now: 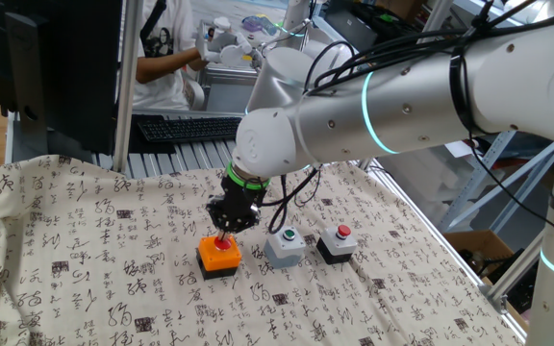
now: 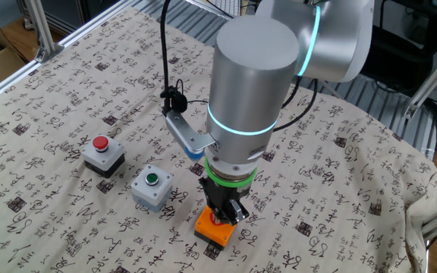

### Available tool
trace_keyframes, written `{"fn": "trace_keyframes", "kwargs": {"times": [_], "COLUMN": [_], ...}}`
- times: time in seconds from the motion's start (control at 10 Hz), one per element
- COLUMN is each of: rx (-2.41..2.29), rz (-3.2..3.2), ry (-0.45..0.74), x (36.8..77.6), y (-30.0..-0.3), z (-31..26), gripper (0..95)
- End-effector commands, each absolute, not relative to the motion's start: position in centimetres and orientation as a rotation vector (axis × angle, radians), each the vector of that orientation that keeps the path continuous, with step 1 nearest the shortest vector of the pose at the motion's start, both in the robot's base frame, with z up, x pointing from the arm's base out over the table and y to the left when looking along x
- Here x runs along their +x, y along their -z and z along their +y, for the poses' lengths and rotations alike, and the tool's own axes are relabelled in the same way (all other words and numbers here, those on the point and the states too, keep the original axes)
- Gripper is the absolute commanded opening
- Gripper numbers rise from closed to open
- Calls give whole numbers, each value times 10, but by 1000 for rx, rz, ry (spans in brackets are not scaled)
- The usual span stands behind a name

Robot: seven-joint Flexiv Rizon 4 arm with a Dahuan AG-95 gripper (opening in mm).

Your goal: Press three buttons from left to right in sequence

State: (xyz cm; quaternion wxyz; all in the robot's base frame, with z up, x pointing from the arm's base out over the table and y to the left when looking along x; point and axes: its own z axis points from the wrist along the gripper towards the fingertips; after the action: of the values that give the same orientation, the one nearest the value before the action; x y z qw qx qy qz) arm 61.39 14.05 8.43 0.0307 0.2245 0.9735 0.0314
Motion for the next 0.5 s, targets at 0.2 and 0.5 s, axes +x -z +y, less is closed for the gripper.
{"fn": "trace_keyframes", "kwargs": {"times": [0.2,0.5], "rx": [695,697], "rz": [2998,2993], "ry": [-98,-106], "x": [614,613], "y": [-63,-63], "z": [141,141], "gripper": [0,0]}}
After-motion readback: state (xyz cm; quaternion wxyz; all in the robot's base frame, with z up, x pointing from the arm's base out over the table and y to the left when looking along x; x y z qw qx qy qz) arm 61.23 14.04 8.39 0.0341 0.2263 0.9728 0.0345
